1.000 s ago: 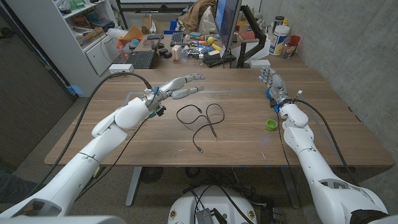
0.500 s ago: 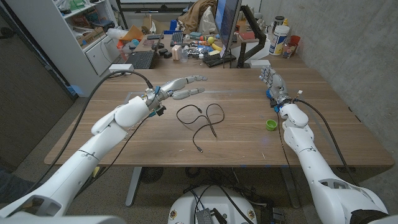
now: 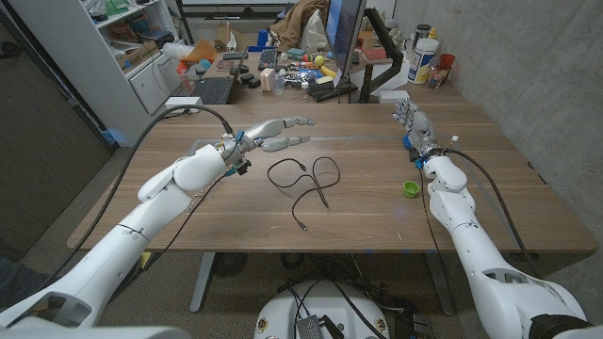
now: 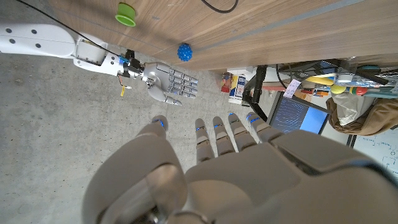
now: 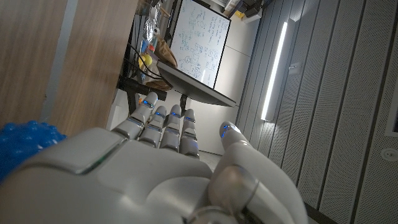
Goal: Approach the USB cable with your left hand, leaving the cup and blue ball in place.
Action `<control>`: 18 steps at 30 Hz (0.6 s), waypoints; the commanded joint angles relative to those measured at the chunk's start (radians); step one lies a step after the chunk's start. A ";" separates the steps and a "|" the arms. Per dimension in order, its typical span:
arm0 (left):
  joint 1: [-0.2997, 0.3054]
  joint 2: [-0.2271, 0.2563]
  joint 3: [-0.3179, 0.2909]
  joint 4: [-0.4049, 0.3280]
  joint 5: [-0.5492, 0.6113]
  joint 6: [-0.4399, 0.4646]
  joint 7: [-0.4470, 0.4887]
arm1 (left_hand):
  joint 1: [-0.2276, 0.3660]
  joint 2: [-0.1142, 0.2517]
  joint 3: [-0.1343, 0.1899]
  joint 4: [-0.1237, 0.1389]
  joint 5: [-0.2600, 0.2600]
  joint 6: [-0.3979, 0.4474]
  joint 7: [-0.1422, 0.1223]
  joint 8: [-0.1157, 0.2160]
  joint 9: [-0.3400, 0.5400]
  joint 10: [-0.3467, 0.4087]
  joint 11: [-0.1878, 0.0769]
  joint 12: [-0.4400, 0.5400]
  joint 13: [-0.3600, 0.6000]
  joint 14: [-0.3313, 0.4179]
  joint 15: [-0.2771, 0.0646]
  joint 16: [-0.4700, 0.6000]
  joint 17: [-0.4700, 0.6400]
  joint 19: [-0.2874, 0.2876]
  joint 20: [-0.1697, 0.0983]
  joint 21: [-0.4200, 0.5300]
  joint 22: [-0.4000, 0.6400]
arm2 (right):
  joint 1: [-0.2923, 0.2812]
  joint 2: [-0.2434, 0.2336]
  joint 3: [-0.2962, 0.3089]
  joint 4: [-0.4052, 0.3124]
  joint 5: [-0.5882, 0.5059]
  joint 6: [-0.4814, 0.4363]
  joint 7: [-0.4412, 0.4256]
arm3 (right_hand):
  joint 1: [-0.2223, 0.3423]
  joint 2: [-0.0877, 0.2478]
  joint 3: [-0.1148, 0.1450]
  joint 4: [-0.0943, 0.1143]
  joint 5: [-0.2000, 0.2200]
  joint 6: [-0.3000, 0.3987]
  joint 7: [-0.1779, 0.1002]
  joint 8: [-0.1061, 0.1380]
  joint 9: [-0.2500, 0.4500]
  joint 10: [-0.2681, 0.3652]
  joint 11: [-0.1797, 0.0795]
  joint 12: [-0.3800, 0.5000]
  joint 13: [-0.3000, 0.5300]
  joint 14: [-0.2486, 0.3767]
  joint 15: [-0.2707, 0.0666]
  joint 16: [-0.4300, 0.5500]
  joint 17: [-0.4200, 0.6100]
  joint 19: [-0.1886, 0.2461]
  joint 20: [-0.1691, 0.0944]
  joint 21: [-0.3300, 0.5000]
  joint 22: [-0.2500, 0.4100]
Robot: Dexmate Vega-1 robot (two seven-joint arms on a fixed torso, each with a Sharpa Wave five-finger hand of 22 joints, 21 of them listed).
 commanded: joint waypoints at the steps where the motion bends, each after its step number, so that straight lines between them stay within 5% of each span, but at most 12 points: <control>1: -0.012 0.003 0.013 0.011 0.032 0.000 0.009 | 0.007 0.000 0.000 -0.004 -0.003 0.015 -0.001 0.004 0.005 0.009 0.000 0.003 0.005 0.011 -0.004 0.003 0.002 0.005 0.005 0.006 0.005 | 0.006 -0.001 0.000 0.007 -0.001 0.007 -0.002 | -0.008 0.000 0.002 -0.003 0.003 0.007 -0.004 0.003 0.001 0.005 -0.002 -0.004 0.003 0.007 -0.004 -0.003 0.000 0.006 -0.027 -0.002 0.002; 18: -0.040 0.002 0.049 0.045 0.042 -0.018 -0.010 | 0.007 0.000 -0.001 -0.003 -0.005 0.031 0.004 0.006 0.005 0.016 -0.010 0.001 0.005 0.016 -0.008 0.000 0.002 0.006 0.004 0.004 0.005 | 0.010 -0.004 0.001 0.005 -0.001 0.015 -0.003 | -0.010 -0.001 0.002 -0.004 0.004 0.007 -0.006 0.002 0.002 0.005 -0.005 -0.005 0.003 0.009 -0.004 -0.003 0.000 0.008 -0.026 -0.010 0.002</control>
